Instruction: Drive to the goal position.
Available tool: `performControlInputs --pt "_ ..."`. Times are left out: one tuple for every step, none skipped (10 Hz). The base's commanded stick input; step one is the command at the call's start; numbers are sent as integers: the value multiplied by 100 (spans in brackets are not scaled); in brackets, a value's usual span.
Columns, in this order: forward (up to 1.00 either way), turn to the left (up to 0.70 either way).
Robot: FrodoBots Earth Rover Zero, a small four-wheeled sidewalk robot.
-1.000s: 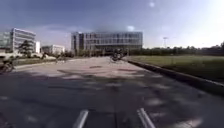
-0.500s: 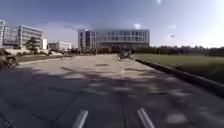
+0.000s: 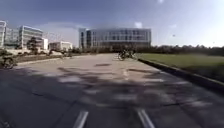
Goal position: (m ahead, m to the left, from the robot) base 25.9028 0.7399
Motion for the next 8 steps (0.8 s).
performControlInputs --pt "70 0" --pt "70 0" --pt "70 0" --pt "70 0" --pt "70 -4" --pt "70 -13" --pt "70 -14" --pt "70 -6"
